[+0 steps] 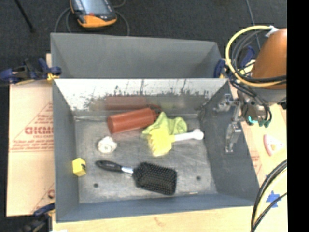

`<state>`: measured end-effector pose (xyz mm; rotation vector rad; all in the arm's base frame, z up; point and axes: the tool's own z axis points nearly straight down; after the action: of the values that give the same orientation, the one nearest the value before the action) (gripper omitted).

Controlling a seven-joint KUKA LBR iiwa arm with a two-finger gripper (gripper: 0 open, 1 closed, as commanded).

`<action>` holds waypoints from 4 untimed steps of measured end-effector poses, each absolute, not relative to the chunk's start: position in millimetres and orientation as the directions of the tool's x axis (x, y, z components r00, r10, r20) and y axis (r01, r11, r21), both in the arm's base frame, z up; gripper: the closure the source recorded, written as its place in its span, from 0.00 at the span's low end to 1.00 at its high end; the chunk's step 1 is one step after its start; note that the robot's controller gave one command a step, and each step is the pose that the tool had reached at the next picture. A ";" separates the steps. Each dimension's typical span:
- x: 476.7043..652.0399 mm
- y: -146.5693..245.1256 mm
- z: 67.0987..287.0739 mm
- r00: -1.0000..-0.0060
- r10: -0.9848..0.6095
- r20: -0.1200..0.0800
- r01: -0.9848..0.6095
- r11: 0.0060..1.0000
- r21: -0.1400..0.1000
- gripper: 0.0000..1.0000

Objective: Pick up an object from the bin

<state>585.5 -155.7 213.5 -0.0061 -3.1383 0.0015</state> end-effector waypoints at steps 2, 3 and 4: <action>588.1 -123.4 72.6 -1.000 -0.029 -0.009 -0.029 1.000 -0.004 1.00; 588.1 -123.2 72.5 -0.999 -0.030 -0.009 -0.030 1.000 -0.004 1.00; 576.0 -123.4 121.8 -1.000 0.011 -0.006 0.011 1.000 -0.002 0.00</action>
Offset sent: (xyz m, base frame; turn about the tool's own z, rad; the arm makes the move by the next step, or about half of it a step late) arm 0.0002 0.0344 -0.1435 -0.0302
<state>576.0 -123.4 121.8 -0.0174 -3.1473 0.0029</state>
